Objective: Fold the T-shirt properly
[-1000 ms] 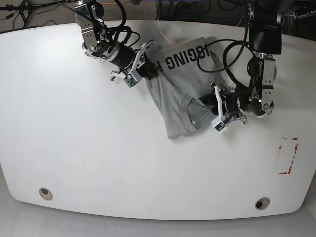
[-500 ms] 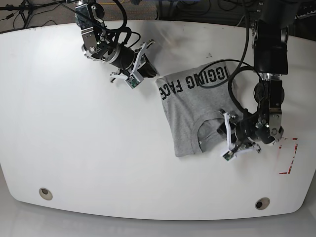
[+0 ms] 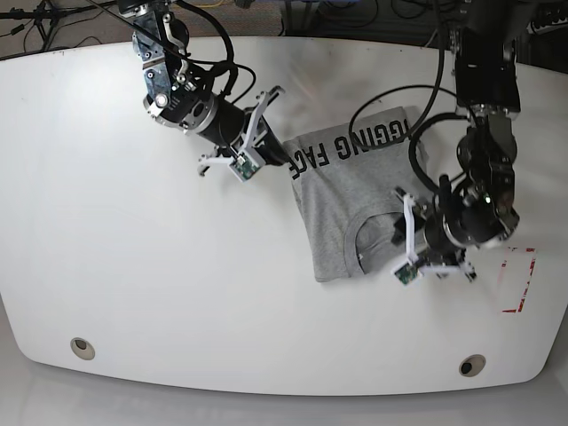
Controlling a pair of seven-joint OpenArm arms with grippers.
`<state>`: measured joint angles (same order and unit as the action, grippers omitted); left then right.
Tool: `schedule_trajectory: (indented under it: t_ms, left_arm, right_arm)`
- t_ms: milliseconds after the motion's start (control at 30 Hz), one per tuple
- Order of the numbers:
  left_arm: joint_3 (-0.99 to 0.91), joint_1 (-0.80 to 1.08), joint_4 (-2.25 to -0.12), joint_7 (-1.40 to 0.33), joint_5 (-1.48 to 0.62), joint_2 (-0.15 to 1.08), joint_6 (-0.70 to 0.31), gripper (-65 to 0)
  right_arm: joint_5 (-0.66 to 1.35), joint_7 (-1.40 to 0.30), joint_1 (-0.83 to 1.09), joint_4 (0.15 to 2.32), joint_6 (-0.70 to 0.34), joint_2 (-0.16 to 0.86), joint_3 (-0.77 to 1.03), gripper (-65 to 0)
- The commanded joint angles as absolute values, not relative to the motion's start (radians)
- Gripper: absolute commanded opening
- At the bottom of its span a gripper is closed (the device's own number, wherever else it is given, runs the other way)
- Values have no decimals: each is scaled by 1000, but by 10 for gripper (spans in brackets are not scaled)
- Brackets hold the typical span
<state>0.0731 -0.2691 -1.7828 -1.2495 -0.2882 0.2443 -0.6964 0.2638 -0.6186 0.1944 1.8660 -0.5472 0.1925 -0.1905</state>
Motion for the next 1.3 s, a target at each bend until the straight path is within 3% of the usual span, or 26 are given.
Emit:
schedule_trajectory:
  t_ms: [0,267,600,833,1267]
  left_arm:
    - [70,-189,-1842,-1248,-289,245,-698,-406]
    - [25,53,-1865,-1162,-211,147,-698,-406]
    - [-7,163,-1857,-1073,-108,116,-698,-406]
    - [-8,171,-1857,-1072,-111,176,-698,-406]
    - [-8,122,-1860,-1072,-114,312,-698,-406]
  right_arm:
    - [280,-585,130,1844,-545,156,-188,-610]
    - [280,-585,1,1675,-545,94,-188,-610]
    - [243,-549,-73,1478,-545,58,-188,-610]
    - [102,-453,-10,1429,-547,22,-188,-610]
    - [58,-455,150,1612,-550,15,-186,-610]
